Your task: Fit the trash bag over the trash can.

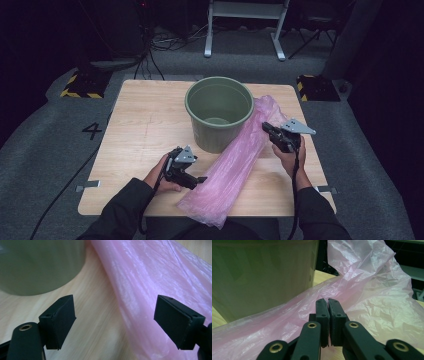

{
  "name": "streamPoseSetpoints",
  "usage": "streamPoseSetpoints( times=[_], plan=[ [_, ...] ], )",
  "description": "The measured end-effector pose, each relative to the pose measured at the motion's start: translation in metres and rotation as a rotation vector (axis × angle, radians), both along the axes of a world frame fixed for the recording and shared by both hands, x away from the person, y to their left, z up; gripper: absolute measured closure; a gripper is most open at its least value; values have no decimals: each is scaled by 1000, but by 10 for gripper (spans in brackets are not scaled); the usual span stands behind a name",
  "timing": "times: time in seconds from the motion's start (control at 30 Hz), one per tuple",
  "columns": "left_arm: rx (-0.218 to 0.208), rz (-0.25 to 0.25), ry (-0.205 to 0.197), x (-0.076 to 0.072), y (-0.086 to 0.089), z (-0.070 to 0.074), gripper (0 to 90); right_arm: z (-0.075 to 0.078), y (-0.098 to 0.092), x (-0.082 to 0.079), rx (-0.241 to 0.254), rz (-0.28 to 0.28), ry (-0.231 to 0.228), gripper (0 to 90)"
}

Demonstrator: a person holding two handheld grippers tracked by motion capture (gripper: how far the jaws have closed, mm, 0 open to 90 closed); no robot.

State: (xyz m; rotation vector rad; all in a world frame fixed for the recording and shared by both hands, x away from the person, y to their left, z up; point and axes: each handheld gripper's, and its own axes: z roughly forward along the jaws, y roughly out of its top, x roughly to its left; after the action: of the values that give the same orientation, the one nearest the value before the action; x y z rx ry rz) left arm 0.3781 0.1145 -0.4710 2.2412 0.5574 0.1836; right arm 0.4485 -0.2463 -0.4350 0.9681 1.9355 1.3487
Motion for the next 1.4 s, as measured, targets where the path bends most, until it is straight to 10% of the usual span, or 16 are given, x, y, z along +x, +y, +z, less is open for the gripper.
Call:
streamPoseSetpoints(
  times=[0.27, 0.57, 0.73, 1.07, 1.4],
  plan=[
    [96, 44, 29, 5, -26, -20, 196, 4, -3, -3, 23, 17, -24, 889],
    [77, 38, 2, 7, -28, -28, 245, 19, -2, -15, 19, 50, -93, 891],
    [102, -14, -69, 6, -27, -25, 456, 27, 1, -26, 7, 98, -153, 890],
    [100, -61, -76, 6, -28, -24, 743, 46, 11, -52, -37, 206, -277, 890],
    [65, -55, -87, 5, -24, -22, 842, 69, 20, -79, -79, 274, -398, 891]
  ],
)
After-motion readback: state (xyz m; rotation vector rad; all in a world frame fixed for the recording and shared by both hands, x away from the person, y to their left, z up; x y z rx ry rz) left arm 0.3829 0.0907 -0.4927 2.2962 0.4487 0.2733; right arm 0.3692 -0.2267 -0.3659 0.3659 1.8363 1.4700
